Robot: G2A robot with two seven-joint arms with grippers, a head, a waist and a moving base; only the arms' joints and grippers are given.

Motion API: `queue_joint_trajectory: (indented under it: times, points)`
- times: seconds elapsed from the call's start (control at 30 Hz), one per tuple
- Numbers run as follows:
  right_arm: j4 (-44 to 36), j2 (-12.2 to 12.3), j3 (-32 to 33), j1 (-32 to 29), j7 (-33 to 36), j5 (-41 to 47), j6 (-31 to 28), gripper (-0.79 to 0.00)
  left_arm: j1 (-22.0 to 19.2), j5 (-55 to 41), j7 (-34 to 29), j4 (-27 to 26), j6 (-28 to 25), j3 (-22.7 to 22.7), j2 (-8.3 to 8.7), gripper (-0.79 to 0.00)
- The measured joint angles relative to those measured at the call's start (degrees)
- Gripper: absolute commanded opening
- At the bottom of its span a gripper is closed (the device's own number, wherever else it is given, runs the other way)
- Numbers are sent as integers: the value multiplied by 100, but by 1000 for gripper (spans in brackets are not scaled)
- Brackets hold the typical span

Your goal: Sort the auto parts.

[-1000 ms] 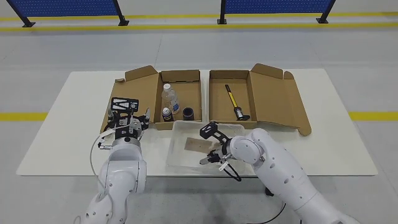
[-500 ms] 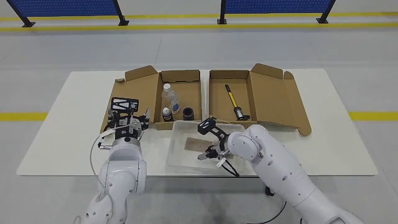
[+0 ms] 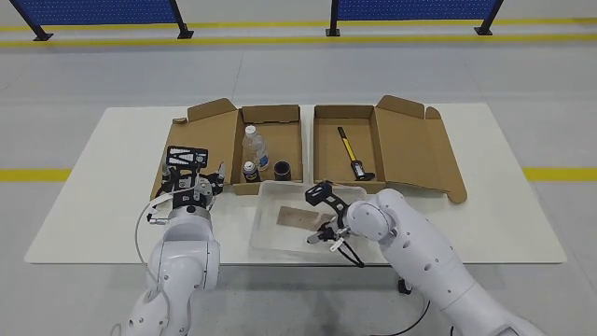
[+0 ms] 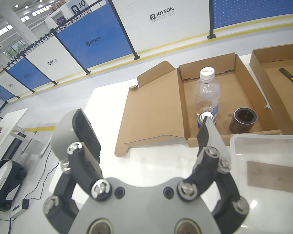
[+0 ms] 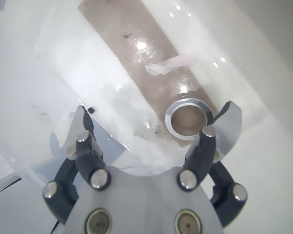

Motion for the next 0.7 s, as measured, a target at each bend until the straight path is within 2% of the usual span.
queue_joint_trajectory:
  times: [0.3,0.5,0.7]
  points:
    - [-58,-62,-109,94,6,329,-226,0,0,0,0,0,0,0,0,0]
    - [-465,-40,-236,286,268,-621,196,0,0,0,0,0,0,0,0,0]
    - [-889,-1,-262,312,812,-1355,559,0,0,0,0,0,0,0,0,0]
